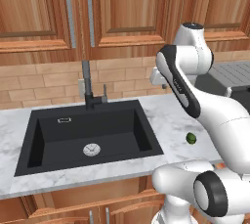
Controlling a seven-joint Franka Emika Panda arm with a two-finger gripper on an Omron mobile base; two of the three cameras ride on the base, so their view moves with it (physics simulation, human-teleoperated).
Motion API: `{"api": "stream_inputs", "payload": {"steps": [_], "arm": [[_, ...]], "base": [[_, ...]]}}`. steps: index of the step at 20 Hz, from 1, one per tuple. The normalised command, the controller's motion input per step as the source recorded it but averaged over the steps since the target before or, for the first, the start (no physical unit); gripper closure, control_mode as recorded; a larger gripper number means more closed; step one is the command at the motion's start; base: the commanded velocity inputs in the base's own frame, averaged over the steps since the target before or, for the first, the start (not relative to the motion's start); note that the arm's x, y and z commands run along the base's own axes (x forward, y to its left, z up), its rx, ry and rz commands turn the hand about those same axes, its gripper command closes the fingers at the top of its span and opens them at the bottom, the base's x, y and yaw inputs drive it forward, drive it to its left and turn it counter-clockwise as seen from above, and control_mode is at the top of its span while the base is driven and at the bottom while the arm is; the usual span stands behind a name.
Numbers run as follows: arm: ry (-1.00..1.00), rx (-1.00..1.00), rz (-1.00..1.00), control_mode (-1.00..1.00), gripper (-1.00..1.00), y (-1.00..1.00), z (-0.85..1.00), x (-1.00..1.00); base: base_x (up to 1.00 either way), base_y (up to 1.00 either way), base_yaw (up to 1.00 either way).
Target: Pick the measuring cup from the drawer and place it on the counter.
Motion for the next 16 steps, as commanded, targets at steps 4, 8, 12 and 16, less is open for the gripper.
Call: {"api": "stream_inputs", "payload": {"steps": [4,8,12,16], "arm": [[-0.01,0.01,0.00,-1.00,-1.00,-0.06,0.00,-0.14],[0.00,0.02,0.00,-1.00,-1.00,-0.33,-0.02,-0.43],[0.00,0.07,-0.06,-1.00,-1.00,-0.64,-0.12,-0.61],[0.00,0.09,-0.09,-1.00,-1.00,-0.79,-0.21,-0.73]], "base": [[0.00,0.00,0.00],[0.00,0.00,0.00],[0.00,0.00,0.00],[0.00,0.00,0.00]]}}
